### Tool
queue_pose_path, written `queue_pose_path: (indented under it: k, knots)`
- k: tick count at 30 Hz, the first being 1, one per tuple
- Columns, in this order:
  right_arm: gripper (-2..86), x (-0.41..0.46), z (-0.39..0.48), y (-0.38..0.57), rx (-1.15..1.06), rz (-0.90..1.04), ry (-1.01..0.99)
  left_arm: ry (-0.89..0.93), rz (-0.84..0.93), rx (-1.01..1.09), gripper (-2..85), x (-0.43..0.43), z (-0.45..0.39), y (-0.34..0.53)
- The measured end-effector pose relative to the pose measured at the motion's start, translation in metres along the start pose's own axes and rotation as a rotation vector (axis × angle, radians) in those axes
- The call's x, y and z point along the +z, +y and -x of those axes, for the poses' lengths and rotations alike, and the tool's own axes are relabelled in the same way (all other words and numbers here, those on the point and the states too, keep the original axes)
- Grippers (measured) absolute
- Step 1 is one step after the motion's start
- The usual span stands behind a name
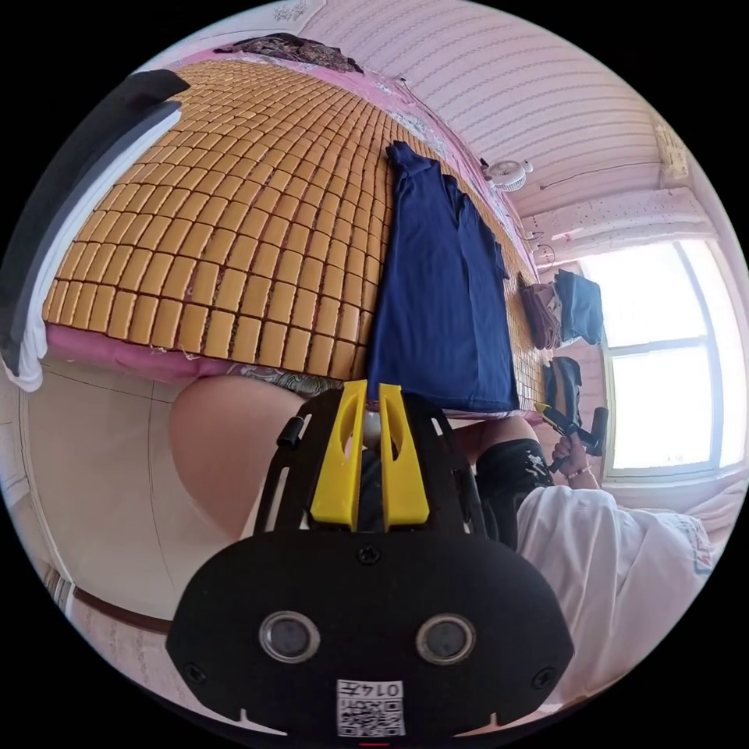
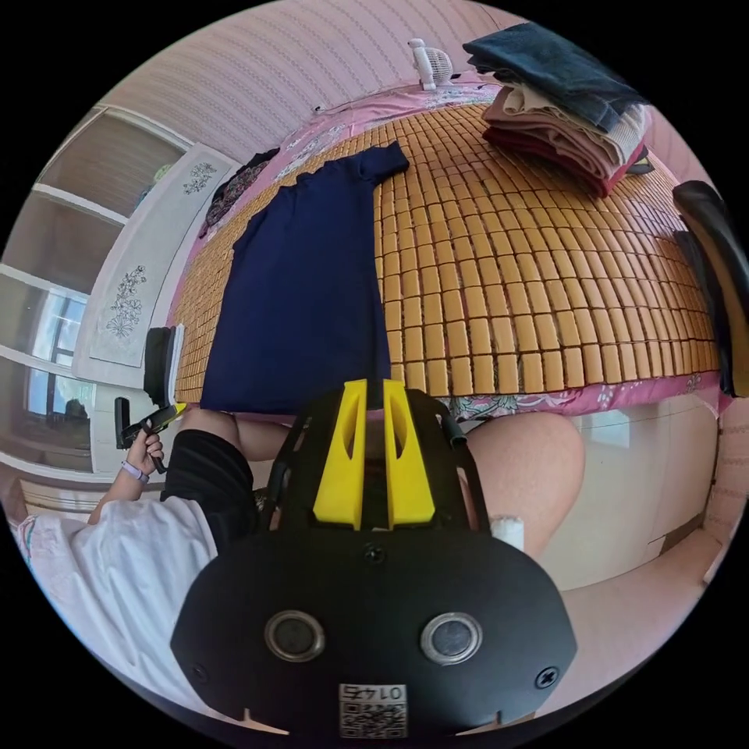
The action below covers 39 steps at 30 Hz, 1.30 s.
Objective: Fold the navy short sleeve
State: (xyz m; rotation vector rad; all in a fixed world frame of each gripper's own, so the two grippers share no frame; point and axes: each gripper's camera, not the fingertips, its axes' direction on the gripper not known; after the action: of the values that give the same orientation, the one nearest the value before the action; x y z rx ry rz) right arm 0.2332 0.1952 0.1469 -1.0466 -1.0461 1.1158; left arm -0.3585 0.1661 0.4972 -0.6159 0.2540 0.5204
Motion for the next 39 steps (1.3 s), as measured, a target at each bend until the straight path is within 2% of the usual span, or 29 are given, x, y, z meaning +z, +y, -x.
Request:
queue_pose_path:
  k: [7,9,11,14,17,23,30,39]
  knots:
    - [3.3,-0.019,0.031,0.049,-0.073,-0.115,0.061,0.033,-0.092,0.068,3.5,-0.009,-0.016,0.023]
    - [2.6,-0.031,0.042,0.065,-0.093,-0.203,0.127,0.055,-0.119,0.114,3.7,-0.009,-0.029,0.026]
    - [1.0,-0.052,0.066,0.099,-0.152,-0.449,0.342,0.055,-0.145,0.161,3.7,-0.01,-0.042,0.03]
    - [-0.1,-0.057,0.086,0.13,-0.187,-0.59,0.441,-0.04,-0.279,0.264,3.3,-0.018,-0.069,0.045]
    - [-0.1,-0.051,0.095,0.146,-0.215,-0.56,0.416,-0.057,-0.326,0.34,2.9,-0.02,-0.089,0.056]
    - [1.3,-0.054,0.114,0.152,-0.301,-0.553,0.35,-0.109,-0.31,0.422,2.9,-0.014,-0.119,0.067]
    - [4.7,-0.064,0.114,0.134,-0.304,-0.529,0.249,-0.102,-0.3,0.455,4.0,-0.009,-0.15,0.042]
    - [5.9,-0.049,0.105,0.018,-0.28,-0.431,0.15,-0.139,-0.178,0.518,4.5,0.028,-0.191,-0.047]
